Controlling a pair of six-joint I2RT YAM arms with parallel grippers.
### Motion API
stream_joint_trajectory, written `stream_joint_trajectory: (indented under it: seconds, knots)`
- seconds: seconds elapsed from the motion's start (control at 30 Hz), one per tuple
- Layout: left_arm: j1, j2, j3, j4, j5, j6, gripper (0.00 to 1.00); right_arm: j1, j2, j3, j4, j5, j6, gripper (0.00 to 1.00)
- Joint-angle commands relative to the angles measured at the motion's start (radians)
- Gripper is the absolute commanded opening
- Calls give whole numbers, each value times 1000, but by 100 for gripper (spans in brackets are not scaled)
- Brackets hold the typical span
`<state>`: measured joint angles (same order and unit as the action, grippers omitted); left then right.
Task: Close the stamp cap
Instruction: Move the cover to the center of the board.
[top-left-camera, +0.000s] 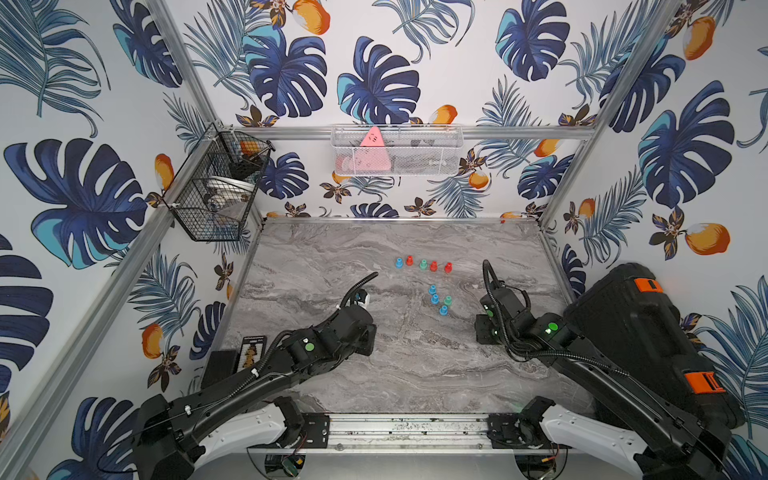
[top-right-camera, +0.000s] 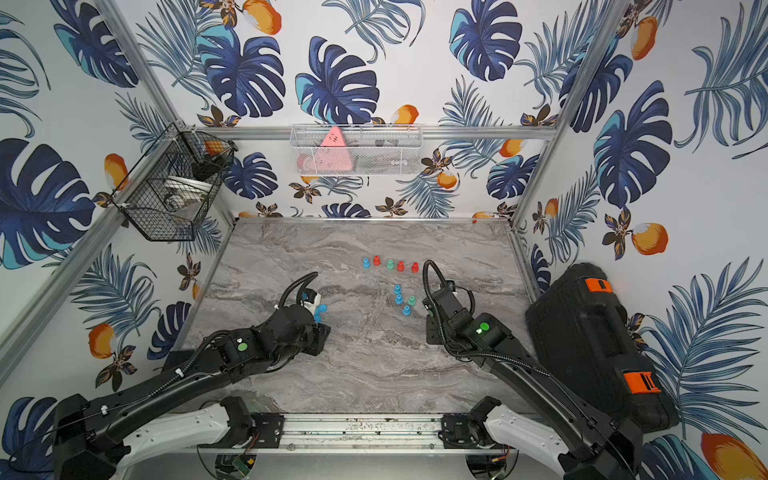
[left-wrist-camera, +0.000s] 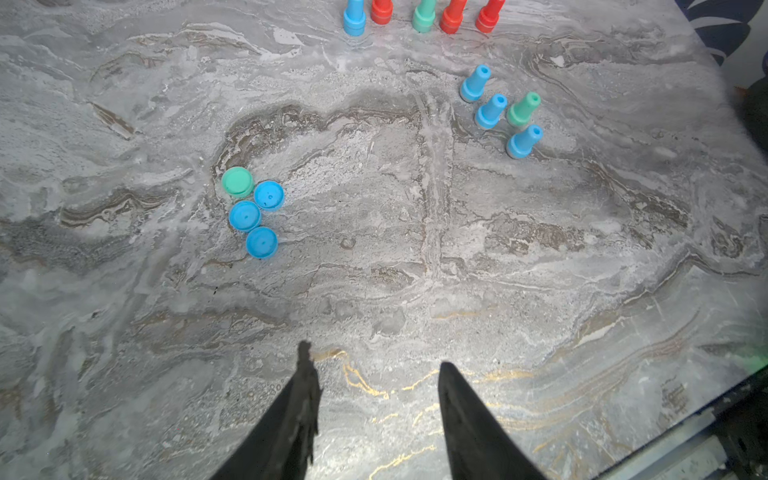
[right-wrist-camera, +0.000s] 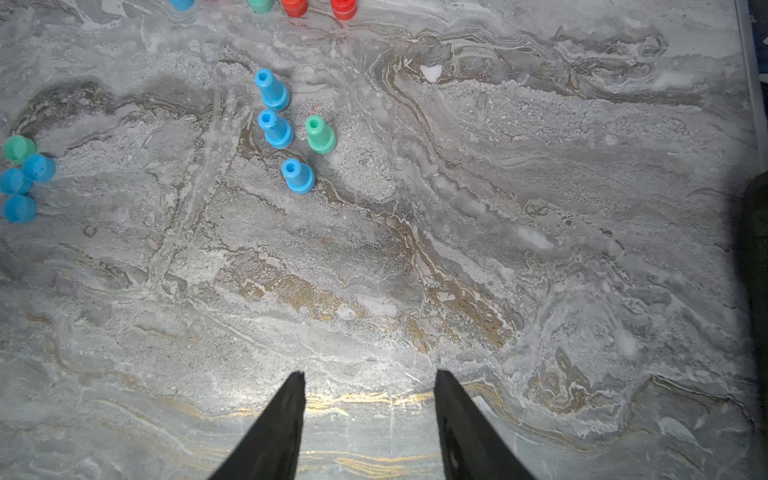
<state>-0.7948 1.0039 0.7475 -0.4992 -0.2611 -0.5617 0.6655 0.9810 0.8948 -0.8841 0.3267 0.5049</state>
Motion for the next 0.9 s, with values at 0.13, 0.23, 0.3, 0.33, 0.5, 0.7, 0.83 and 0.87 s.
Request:
stream_joint_trajectory:
  seconds: [0.13,0.23,0.3,0.33,0.5,0.7,0.83,0.87]
  knots:
    - [96,83,-43,150,80,-60,51,9,-40,-8,4,40,28,54]
    - [110,129,-47,179,69,-66,51,9,-29,-8,4,42,28,54]
    - [126,155,-52,204,78,-71,51,10,-20,-7,5,42,27,54]
    - [137,167,-55,216,84,-72,51,10,-17,-6,4,42,26,54]
    - [178,207,-77,268,98,-78,51,11,-22,-10,7,47,27,54]
    - [217,250,-101,313,112,-77,51,11,-15,-9,6,49,29,54]
    - [242,283,-103,339,126,-77,51,11,-16,-13,13,47,30,54]
    - [247,290,-103,345,127,-76,50,11,-12,-13,16,47,30,54]
